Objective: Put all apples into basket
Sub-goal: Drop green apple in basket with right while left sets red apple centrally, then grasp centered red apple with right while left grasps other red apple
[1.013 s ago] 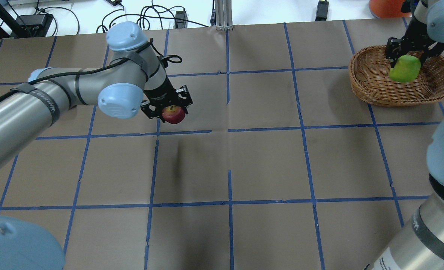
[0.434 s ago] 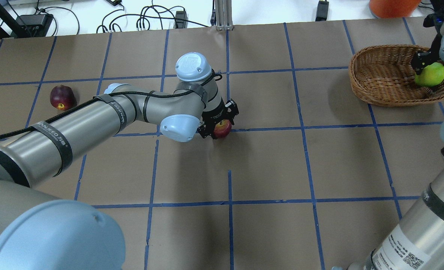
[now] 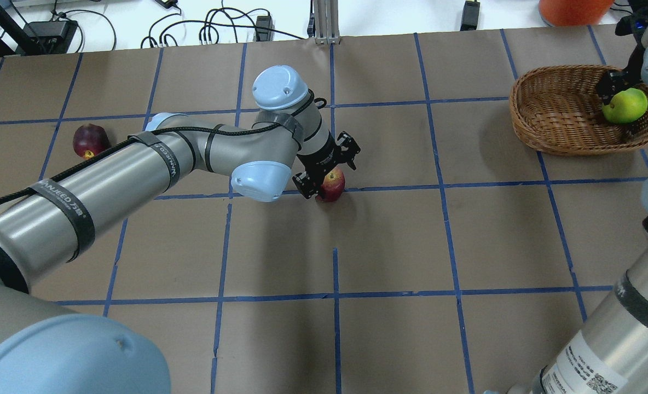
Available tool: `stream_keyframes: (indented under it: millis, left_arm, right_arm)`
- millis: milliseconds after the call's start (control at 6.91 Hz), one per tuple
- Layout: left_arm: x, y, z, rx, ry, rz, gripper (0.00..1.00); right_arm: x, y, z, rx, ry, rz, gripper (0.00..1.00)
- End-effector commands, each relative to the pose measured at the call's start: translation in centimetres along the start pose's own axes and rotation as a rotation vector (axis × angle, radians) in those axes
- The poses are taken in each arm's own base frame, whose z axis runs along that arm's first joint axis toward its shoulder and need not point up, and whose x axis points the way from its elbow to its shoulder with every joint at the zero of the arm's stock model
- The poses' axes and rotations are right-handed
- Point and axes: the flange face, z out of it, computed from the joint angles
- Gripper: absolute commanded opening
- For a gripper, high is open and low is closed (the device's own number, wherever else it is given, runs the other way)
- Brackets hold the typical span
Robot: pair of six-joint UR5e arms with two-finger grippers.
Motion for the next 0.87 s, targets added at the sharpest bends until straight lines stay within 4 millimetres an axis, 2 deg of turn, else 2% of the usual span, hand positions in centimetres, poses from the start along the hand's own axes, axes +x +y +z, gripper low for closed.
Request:
stream_keyframes:
  millis: [0, 145, 289, 434, 579, 724]
  left_arm:
    - [-0.9, -6.3, -8.9, -0.047, 0.014, -0.038, 1.0]
    - [-3.8, -10.6, -12.1, -0.072, -0.015, 0.06, 1.0]
    - [-8.0, -16.3, -15.6, 0.005, -0.056, 0.19, 1.0]
    - [-10.4, -18.4, -18.1, 0.074, -0.143, 0.319, 1.0]
    - [-13.3, -21.2, -19.5, 0.102, -0.233, 0.448, 0.97]
    - [-16.2, -24.3, -20.9, 0.119, -0.264, 0.547, 0.91]
  right_arm:
    - [-8.9, 0.6, -10.2, -0.033, -0.04, -0.121, 1.0]
    - [-14.9, 0.8, -12.7, -0.062, -0.085, -0.143, 1.0]
    - [-21.8, 1.2, -14.7, -0.078, -0.19, -0.075, 1.0]
    - [-29.2, 1.9, -15.9, -0.127, -0.291, 0.048, 1.0]
    - [-35.7, 2.6, -17.5, -0.136, -0.332, 0.122, 1.0]
    - [-41.0, 3.7, -18.4, -0.157, -0.325, 0.165, 1.0]
